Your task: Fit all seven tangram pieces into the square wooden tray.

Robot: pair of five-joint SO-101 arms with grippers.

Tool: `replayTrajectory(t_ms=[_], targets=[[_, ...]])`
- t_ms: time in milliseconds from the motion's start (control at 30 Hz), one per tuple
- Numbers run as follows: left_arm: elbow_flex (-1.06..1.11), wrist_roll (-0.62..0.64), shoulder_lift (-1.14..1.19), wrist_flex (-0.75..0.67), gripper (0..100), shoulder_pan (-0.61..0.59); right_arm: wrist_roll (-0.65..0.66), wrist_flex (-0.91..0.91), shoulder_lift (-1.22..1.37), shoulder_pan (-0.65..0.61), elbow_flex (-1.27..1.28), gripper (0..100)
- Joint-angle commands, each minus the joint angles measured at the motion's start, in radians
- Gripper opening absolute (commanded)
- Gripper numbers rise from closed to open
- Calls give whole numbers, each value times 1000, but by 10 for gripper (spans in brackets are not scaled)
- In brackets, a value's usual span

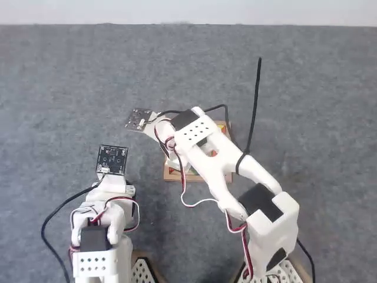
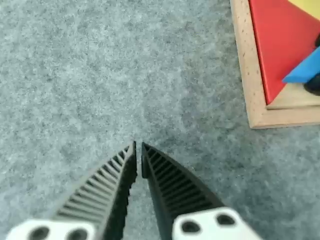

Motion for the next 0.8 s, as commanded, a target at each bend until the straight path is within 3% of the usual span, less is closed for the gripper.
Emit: replayTrajectory(t_ms=[0, 767], targets=[[-10, -2, -17, 3, 21, 5, 2, 12, -7, -21, -54, 86], [-10, -2, -17, 3, 21, 5, 46, -33, -5, -13, -5, 86]])
